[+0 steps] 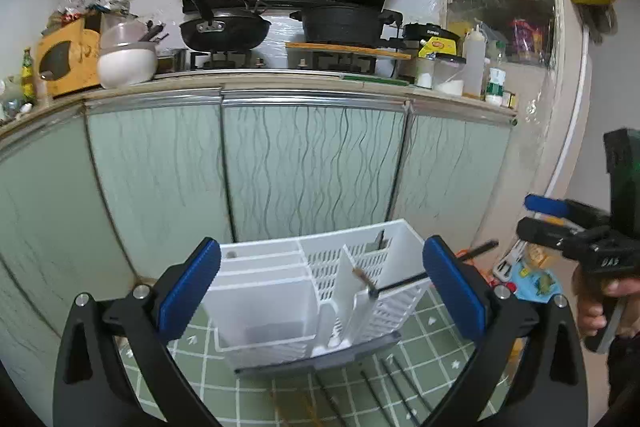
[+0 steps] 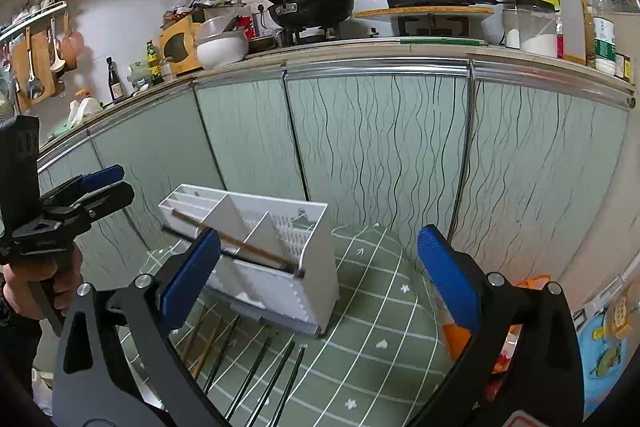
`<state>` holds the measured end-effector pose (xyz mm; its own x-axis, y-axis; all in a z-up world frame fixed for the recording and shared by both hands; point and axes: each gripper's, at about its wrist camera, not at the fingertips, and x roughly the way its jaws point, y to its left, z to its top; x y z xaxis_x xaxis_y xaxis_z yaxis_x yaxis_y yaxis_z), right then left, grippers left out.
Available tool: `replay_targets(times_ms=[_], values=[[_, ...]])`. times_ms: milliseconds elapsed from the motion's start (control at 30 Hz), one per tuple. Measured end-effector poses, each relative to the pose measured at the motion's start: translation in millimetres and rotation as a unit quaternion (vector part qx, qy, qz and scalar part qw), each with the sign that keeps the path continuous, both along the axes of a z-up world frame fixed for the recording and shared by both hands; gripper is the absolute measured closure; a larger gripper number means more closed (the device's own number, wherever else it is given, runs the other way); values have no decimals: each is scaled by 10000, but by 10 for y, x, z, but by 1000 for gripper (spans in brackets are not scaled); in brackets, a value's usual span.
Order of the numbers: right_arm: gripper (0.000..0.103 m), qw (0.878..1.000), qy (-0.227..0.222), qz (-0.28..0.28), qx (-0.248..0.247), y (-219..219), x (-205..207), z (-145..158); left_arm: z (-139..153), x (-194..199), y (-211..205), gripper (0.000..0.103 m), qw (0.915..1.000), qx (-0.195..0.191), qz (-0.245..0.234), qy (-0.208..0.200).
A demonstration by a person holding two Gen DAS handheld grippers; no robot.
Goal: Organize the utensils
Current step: 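Open the left tool over the holder while the right tool releases its chopstick, then move both open tools back down toward the chopsticks on the cloth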
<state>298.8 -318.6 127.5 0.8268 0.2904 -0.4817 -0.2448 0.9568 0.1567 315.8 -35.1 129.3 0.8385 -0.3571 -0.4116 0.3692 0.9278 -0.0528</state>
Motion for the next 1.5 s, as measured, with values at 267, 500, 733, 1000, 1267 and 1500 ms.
replay_targets(times_ms=[267,500,733,1000,1267,1500], values=[[9,9991,-72,-28,-413,149,-432,-6,37,-476,35,4,9991,355,135,-187],[9,9966,-244,-16,-784,282,-798,-53,5,-839,62,4,9966,656,396,-301],[9,9951,-253,-25,-960,380,-1150,-141,-91,-1179,168,4,9965,574,531,-298],[9,9968,-52,-9,-802,394,-1395,-360,-293,-1444,216,4,9963,582,597,-222],[9,9966,33,63,-822,432,-1517,-570,-569,-1577,259,4,9964,383,761,-34],[9,9973,83,17,-731,485,-1604,-767,-842,-1678,284,4,9963,424,751,63]])
